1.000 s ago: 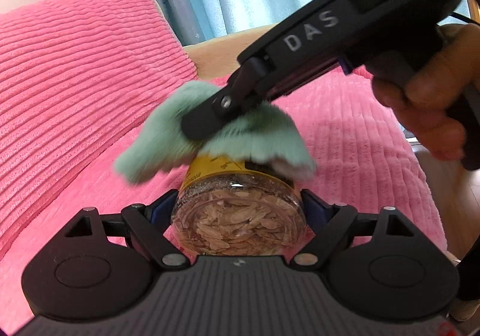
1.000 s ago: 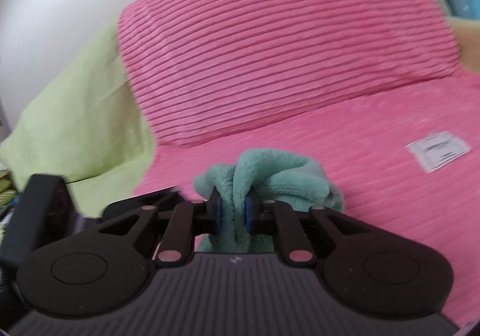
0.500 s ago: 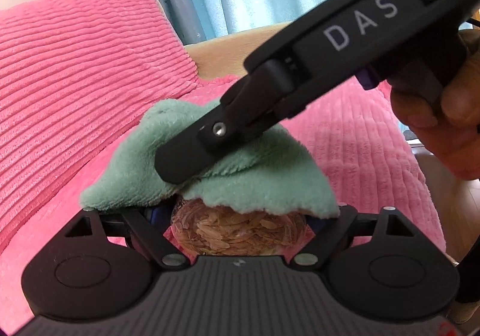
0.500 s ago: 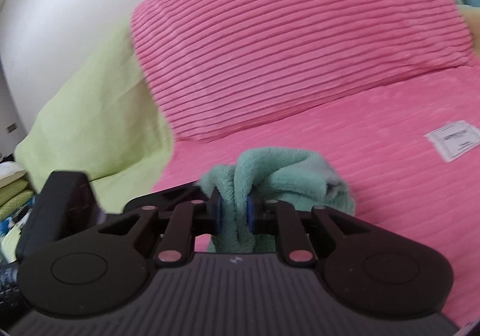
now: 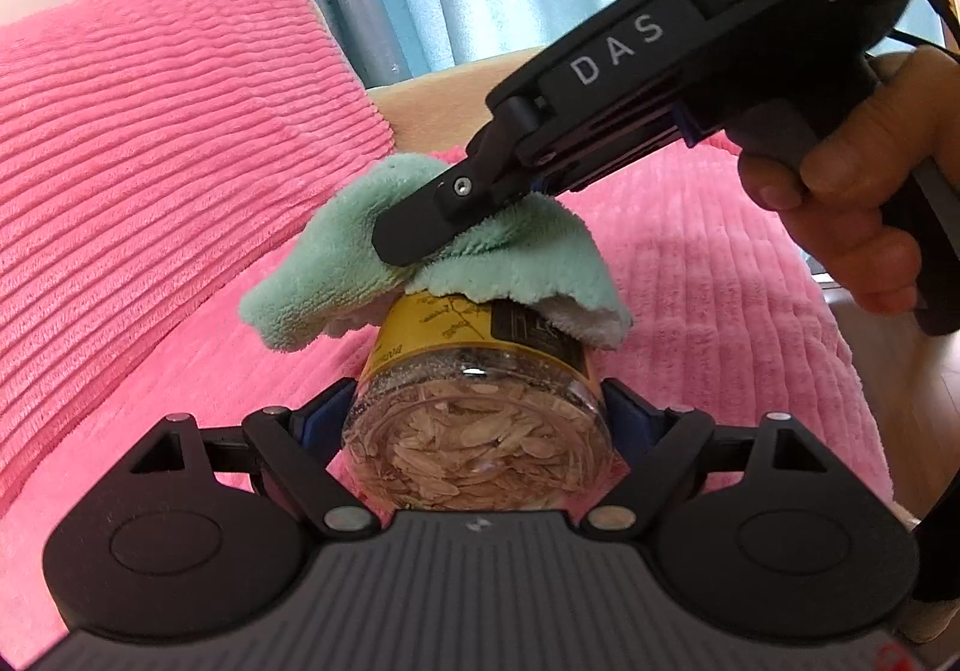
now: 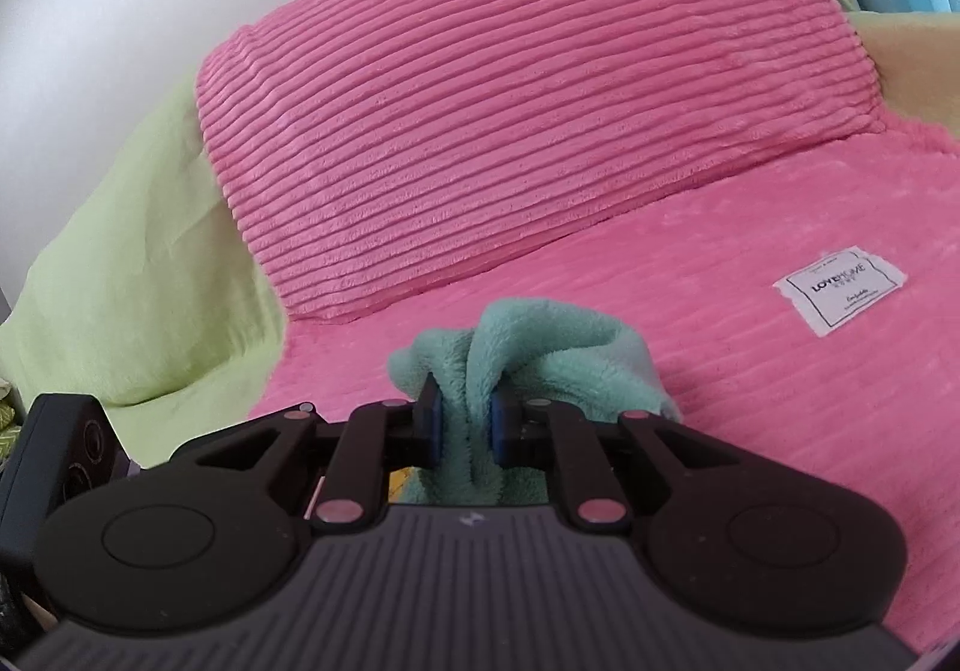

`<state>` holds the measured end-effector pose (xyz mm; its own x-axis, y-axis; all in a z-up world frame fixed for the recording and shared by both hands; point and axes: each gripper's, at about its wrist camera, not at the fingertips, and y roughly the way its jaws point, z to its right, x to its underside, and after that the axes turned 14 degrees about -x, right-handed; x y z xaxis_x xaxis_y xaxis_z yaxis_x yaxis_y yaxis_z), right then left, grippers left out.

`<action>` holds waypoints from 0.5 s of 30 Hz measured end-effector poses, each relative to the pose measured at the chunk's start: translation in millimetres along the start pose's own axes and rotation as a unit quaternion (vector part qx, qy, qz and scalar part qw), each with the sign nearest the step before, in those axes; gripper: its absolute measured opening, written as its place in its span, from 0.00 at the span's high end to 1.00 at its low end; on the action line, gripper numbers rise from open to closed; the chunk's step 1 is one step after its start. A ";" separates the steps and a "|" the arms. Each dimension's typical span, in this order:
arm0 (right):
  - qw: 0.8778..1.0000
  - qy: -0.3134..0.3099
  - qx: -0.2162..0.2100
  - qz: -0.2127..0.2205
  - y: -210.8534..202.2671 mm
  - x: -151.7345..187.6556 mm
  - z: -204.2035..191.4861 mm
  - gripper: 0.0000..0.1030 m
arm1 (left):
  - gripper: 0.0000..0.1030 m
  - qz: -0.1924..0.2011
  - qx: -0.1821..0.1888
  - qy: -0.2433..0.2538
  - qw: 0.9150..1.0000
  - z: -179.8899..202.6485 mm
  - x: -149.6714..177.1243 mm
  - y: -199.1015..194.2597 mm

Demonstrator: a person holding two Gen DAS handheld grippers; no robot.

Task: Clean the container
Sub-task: 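Wipe the jar's shoulder and rim with the right tool's cloth while the left tool holds it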

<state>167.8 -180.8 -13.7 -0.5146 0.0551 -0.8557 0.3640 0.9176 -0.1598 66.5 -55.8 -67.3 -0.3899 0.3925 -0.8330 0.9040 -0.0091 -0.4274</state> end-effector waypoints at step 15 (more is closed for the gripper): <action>1.000 0.012 -0.001 0.000 -2.7 0.1 1.9 0.90 | 0.15 -0.035 0.050 -0.120 0.991 -26.8 0.8 9.5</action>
<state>168.2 -184.1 -14.3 -0.5328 0.0654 -0.8437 0.3623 0.9187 -0.1575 79.5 -30.9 -62.5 -0.4917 0.1661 -0.8548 0.8564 -0.0852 -0.5092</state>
